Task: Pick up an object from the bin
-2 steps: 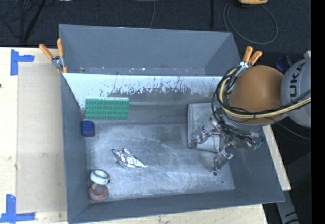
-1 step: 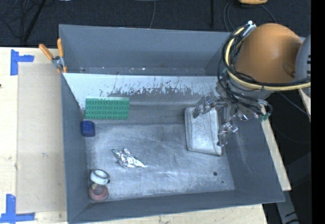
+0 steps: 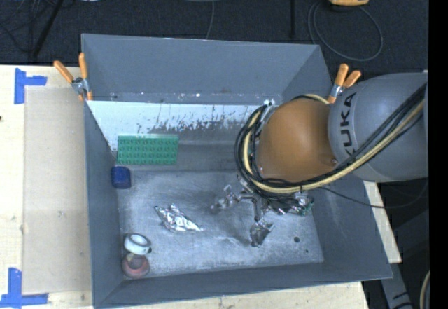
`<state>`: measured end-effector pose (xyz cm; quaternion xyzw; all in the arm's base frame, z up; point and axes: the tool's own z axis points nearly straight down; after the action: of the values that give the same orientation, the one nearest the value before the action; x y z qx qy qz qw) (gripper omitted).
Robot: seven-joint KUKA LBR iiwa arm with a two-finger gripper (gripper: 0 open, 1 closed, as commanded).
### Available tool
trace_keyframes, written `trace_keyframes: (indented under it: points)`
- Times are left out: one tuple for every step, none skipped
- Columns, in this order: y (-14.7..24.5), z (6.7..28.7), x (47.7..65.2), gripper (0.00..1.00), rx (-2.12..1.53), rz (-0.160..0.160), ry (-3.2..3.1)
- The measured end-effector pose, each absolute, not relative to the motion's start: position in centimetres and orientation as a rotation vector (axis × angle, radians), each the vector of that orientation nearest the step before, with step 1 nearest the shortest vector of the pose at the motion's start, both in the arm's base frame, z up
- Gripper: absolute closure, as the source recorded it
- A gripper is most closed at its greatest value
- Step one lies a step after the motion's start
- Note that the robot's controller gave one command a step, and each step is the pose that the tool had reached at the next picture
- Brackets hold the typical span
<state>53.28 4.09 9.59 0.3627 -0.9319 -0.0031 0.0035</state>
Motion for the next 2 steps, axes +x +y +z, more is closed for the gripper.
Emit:
trace_keyframes:
  points:
    - [11.5,15.5,50.8,0.0,1.27,-0.006,-2.878]
    - [17.9,10.9,51.6,0.0,1.474,-0.005,-2.774]
